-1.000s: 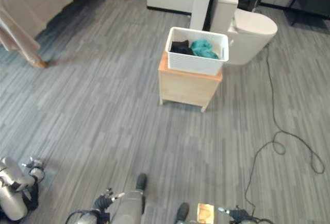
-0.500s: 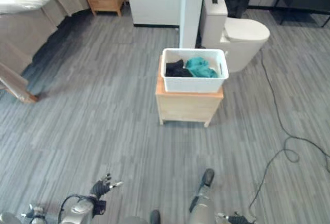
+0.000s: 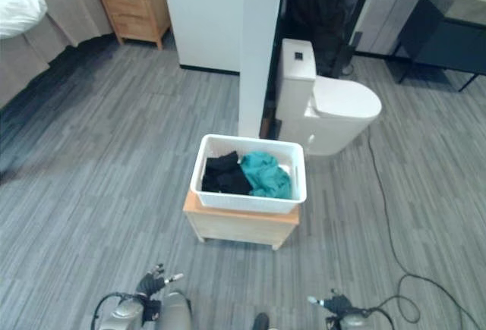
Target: Grab the laundry basket,head to the washer,open it,put in the laundry and shut it.
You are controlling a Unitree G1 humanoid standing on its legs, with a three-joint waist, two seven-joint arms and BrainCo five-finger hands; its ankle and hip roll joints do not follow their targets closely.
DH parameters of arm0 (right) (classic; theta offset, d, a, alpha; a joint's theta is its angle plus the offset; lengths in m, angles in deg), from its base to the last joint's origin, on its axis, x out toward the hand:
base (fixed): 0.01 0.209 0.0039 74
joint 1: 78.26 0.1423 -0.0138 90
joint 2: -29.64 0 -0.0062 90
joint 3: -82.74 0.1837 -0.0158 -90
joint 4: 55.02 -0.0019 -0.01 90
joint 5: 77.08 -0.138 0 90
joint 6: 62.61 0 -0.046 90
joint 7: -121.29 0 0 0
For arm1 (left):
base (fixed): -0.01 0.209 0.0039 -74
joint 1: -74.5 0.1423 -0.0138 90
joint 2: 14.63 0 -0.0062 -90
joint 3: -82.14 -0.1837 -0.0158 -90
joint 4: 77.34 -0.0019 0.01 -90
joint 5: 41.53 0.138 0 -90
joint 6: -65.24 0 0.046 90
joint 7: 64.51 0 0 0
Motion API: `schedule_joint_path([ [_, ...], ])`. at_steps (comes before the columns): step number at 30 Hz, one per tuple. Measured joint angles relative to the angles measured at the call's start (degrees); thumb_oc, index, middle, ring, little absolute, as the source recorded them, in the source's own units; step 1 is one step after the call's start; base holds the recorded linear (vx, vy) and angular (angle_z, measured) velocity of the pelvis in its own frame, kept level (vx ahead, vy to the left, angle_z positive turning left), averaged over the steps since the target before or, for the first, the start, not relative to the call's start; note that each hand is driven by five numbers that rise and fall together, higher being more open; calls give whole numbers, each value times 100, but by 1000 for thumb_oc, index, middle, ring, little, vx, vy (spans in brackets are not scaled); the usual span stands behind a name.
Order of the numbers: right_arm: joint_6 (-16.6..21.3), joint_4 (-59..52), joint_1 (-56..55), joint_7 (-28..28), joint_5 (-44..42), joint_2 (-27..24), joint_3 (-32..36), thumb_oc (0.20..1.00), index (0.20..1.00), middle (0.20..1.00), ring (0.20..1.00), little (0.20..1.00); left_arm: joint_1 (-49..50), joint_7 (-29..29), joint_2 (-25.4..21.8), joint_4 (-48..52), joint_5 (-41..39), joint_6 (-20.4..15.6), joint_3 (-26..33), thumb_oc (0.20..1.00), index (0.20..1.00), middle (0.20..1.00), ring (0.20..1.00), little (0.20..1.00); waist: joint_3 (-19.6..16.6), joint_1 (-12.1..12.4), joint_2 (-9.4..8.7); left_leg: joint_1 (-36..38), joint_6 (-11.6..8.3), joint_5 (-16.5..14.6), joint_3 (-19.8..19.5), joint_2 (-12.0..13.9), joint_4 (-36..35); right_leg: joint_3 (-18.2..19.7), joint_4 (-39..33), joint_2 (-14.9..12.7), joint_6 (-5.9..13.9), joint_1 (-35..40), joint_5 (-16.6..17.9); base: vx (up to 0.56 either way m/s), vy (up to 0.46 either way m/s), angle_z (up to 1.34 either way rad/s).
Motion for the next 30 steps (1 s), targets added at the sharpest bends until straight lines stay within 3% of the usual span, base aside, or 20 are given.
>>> schedule_joint_path([
  [1,-2,12,-18,-29,17,-13,9,1000,1000,1000,1000,1000,-21,11,10,48,0,3,-3,1000,1000,1000,1000,1000,5,67,40,64,-76,52,-153,-40,-428,46,0,8,76,93,-57,214,147,-37],
  [3,6,16,-78,-40,188,-116,6,1000,1000,1000,1000,1000,173,45,45,216,2,2,-11,1000,1000,1000,1000,1000,-26,153,257,294,183,-87,-151,-169,-287,157,0,46,411,413,-287,208,184,-54],
  [4,27,28,-67,-58,223,-50,14,1000,1000,1000,1000,1000,258,49,-29,213,1,23,5,1000,1000,1000,1000,1000,-56,201,193,362,218,524,-197,-289,-206,233,29,-103,573,520,-407,120,145,-46],
  [6,53,82,-140,-46,274,97,23,1000,1000,1000,1000,1000,294,60,-219,221,-12,79,4,1000,1000,1000,1000,1000,-151,198,-144,533,335,492,-57,-617,-270,252,183,-515,619,492,-442,131,189,-28],
  [7,64,86,-133,-56,352,97,106,1000,1000,1000,1000,1000,224,65,-309,328,-127,99,-1,1000,1000,1000,1000,1000,-124,207,-183,766,513,489,59,-785,-497,200,521,-718,609,345,-400,147,237,-11],
  [8,62,94,-131,-53,366,99,111,1000,1000,1000,1000,1000,241,59,-372,517,-154,132,-6,1000,1000,1000,1000,1000,-118,198,-173,853,567,468,114,-837,-552,186,654,-770,550,322,-289,131,243,-34],
  [9,42,90,-103,-48,387,79,144,1000,1000,1000,1000,1000,455,20,-546,1056,-154,190,-127,1000,1000,1000,1000,1000,-86,237,-108,1064,696,401,262,-869,-623,284,1138,-921,686,156,-267,56,95,-33],
  [10,55,29,-121,-53,386,48,140,1000,1000,1000,1000,1000,437,20,-523,1101,-153,153,-139,1000,1000,1000,1000,1000,-56,253,-12,1181,737,365,299,-871,-684,270,1369,-957,816,49,-477,49,87,-35],
  [12,28,29,-81,-53,376,52,374,1000,1000,1000,1000,1000,481,25,-619,1219,-161,169,-113,1000,1000,1000,1000,1000,-26,242,167,1401,812,278,468,-971,-817,338,1224,-1060,879,-185,-497,11,-15,-31],
  [13,9,-44,-16,-93,340,-16,568,1000,1000,1000,1000,1000,608,38,-615,1327,-163,196,-84,1000,1000,1000,1000,1000,-59,257,268,1458,824,247,661,-1043,-930,274,1064,-1237,876,-462,-329,50,-39,-46],
  [15,-38,-55,12,-256,230,-73,812,1000,1000,1000,1000,1000,759,48,-595,1603,-163,208,20,1000,1000,1000,1000,1000,-88,257,393,1389,795,186,665,-1076,-873,109,708,-1329,708,-766,-98,123,-27,-10],
  [17,-99,-48,-50,-321,156,-88,1026,1000,1000,1000,1000,1000,878,49,-654,1836,-170,243,73,1000,1000,1000,1000,1000,-127,270,374,1415,748,162,630,-1114,-853,132,562,-1311,729,-795,40,128,-62,23],
  [18,-129,27,-158,-387,142,-183,1238,1000,1000,1000,1000,1000,1134,38,-650,2117,-277,281,121,1000,1000,1000,1000,1000,-252,277,422,1446,642,137,576,-1048,-862,93,366,-1212,887,-655,249,96,-77,18],
  [19,-135,91,-171,-433,101,-244,1317,1000,1000,1000,1000,1000,1271,33,-651,2283,-364,301,136,1000,1000,1000,1000,1000,-276,292,453,1494,592,134,552,-999,-864,78,237,-1170,902,-545,323,64,-59,10],
  [21,-150,248,-212,-569,37,-554,1484,1000,1000,1000,1000,1000,1595,18,-626,2682,-488,398,152,1000,1000,1000,1000,1000,-388,364,546,1552,493,150,489,-795,-849,-44,-8,-898,889,-301,443,66,-70,2],
  [25,-152,50,-336,-751,-194,-915,1863,1000,1000,1000,1000,1000,1884,-59,-635,3372,-657,472,371,1000,1000,1000,1000,1000,-430,353,606,1710,482,148,482,-583,-880,-47,-9,-659,782,-183,356,65,-41,-8],
  [26,-200,-249,-405,-796,-188,-952,1895,1000,1000,1000,1000,1000,1940,-74,-633,3537,-654,497,500,1000,1000,1000,1000,1000,-441,322,604,1734,434,122,484,-537,-897,-37,-11,-616,762,-172,323,38,-16,-10],
  [28,-235,-2141,-935,-809,-26,-1031,1949,1000,1000,1000,1000,1000,2150,-88,-671,3980,-591,590,1060,1000,1000,1000,1000,1000,-453,124,589,1835,302,126,499,-460,-968,-18,-56,-552,738,-126,284,49,5,-8],
  [29,-359,-2527,-972,-807,95,-1087,1988,1000,1000,1000,1000,1000,2064,-85,-678,3990,-518,628,1196,1000,1000,1000,1000,1000,-487,40,585,1870,274,103,504,-434,-969,-5,-57,-551,734,-116,266,62,17,-9],
  [30,-565,-3643,-1200,-798,329,-1171,2102,1000,1000,1000,1000,1000,2057,-120,-745,3995,-256,701,1355,1000,1000,1000,1000,1000,-510,41,634,1892,241,70,540,-434,-971,35,-58,-555,729,-113,253,30,19,-18],
])
